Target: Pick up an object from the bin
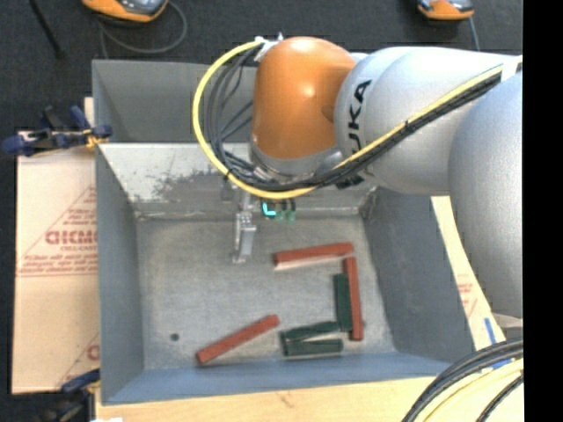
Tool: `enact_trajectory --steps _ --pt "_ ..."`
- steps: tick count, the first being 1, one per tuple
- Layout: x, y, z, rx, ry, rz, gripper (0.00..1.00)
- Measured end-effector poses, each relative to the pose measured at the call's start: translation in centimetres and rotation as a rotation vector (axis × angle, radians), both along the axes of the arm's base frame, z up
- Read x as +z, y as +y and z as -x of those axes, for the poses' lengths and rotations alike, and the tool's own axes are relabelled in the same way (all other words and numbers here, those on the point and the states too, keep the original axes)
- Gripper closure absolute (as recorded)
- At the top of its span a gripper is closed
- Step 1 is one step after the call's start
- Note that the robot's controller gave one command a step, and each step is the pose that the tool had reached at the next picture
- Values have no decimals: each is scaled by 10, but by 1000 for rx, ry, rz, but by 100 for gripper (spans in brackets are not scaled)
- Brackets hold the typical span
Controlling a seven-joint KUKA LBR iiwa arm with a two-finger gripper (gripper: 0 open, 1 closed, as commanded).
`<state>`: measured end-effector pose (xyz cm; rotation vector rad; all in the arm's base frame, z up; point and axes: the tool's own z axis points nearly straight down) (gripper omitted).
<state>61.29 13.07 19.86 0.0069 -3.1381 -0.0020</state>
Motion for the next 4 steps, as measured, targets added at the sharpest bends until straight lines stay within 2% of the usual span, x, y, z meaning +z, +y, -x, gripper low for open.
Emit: enact_trajectory --steps 1,2,3,4 --pt "-38 -98 11 -37 -3 4 0" --pt "-132 -188 5 46 -2 5 0" --pt "-128 -222 54 105 -6 2 0" --pt "-127 -219 52 105 -10 1 100"
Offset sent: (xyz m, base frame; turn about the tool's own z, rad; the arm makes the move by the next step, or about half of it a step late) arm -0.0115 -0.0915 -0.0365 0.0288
